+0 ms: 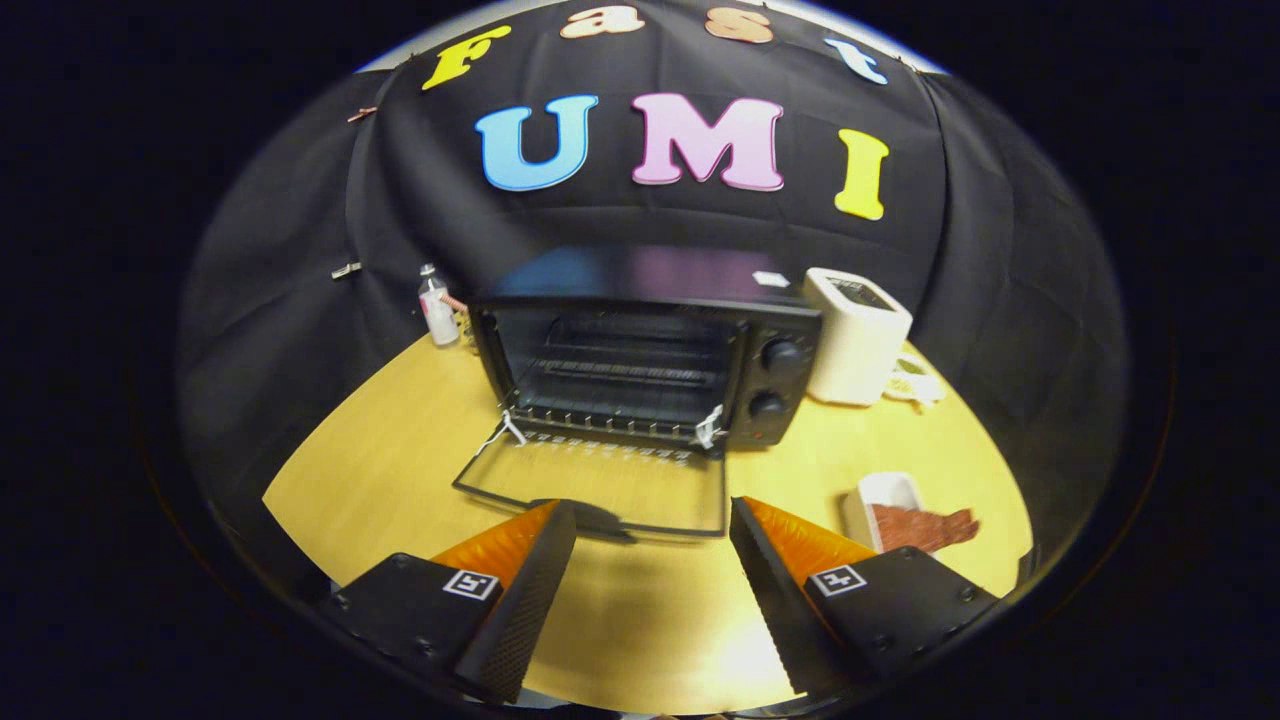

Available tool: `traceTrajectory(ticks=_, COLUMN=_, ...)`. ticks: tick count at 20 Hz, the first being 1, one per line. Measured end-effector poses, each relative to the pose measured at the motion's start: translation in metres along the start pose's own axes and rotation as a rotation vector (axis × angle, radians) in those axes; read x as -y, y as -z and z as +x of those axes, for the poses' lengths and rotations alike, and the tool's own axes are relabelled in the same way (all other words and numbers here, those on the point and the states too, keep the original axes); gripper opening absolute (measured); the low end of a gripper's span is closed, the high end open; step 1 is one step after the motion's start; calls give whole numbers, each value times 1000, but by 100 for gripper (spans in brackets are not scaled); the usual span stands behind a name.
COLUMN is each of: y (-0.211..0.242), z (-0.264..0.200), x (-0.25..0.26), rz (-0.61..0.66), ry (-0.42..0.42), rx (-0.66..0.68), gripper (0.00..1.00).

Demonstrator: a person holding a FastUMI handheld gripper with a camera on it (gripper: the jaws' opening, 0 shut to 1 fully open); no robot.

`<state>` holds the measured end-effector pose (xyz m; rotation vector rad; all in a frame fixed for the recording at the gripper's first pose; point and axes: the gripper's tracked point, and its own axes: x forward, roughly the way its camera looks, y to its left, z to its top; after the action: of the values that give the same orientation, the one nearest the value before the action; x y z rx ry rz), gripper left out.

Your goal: Open the toaster oven, put the food inside, and close the toaster oven door.

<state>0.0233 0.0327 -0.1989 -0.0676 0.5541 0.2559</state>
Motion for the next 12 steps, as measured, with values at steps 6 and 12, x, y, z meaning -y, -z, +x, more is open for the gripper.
traceTrajectory(ticks=6, y=-25, z=-22, x=139, rz=49, ry=91, rx=22, gripper=96)
traceTrajectory(ticks=12, y=15, z=-10, x=232, rz=197, ry=126, rx=-77, gripper=98)
